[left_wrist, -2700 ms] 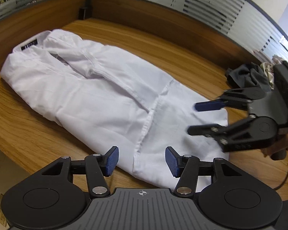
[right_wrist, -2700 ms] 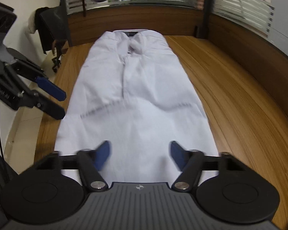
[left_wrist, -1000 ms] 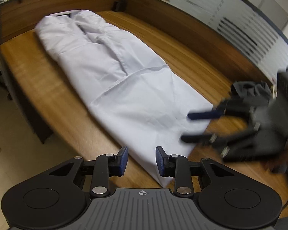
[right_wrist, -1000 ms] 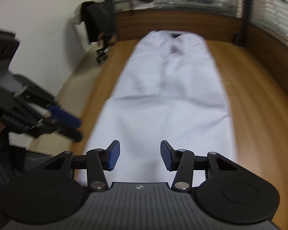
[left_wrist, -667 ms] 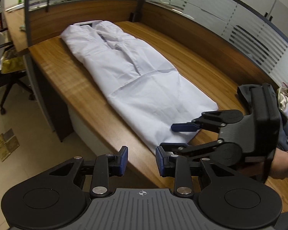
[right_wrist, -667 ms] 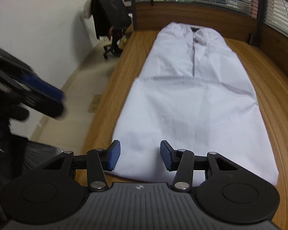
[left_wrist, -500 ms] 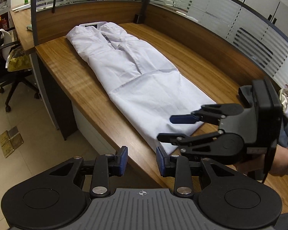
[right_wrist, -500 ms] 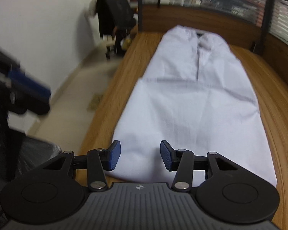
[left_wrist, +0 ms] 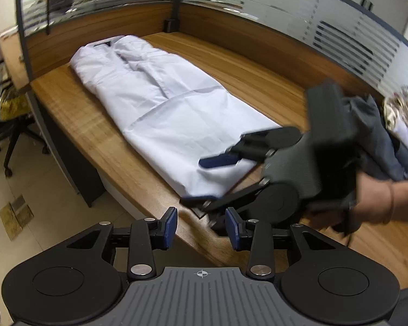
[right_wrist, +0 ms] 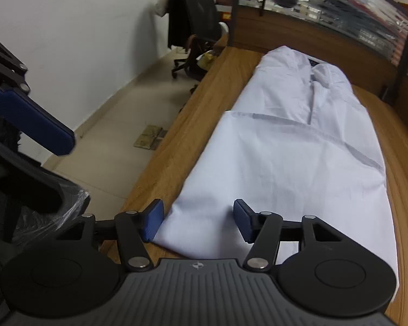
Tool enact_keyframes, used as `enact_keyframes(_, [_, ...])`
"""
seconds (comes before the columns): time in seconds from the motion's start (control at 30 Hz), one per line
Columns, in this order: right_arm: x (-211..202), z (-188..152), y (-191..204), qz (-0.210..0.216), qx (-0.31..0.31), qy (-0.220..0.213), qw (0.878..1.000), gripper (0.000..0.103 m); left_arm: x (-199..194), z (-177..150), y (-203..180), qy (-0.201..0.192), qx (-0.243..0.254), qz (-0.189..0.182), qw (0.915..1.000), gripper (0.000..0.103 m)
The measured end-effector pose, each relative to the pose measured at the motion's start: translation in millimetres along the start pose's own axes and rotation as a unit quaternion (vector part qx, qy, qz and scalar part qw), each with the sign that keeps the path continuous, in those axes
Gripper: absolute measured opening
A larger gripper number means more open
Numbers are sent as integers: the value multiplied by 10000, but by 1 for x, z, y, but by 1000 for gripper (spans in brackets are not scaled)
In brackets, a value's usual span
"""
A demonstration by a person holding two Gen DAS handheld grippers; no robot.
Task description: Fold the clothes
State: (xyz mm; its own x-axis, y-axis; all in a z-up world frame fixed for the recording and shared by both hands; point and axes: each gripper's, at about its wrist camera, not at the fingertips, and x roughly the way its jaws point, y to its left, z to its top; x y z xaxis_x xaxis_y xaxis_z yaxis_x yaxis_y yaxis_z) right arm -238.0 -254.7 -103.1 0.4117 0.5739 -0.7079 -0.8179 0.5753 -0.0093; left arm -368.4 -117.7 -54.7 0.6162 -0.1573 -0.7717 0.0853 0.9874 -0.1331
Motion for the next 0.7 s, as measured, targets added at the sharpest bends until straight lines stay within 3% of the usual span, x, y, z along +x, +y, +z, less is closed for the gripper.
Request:
enact_keyframes(0.13, [-35, -6, -15, -145, -96, -272, 9995, 63, 9, 3, -4, -49, 143, 22, 9999, 49])
enact_keyframes(0.3, [-54, -27, -31, -539, -1098, 21, 9925, 64, 21, 6, -13, -156, 288, 126, 9994, 65])
enact_keyframes(0.4, [-55, -41, -31, -753, -1925, 261, 9780, 64, 29, 7, -19, -166, 509, 201, 9984, 73])
enact_keyframes(0.5, [-49, -52, -23, -907, -2805, 286, 9551, 67, 40, 7, -26, -119, 765, 354, 9964, 78])
enact_keyframes(0.7, [-43, -45, -17, -1180, -3686, 34, 9221, 70, 60, 14, -40, -172, 1186, 525, 9914, 87])
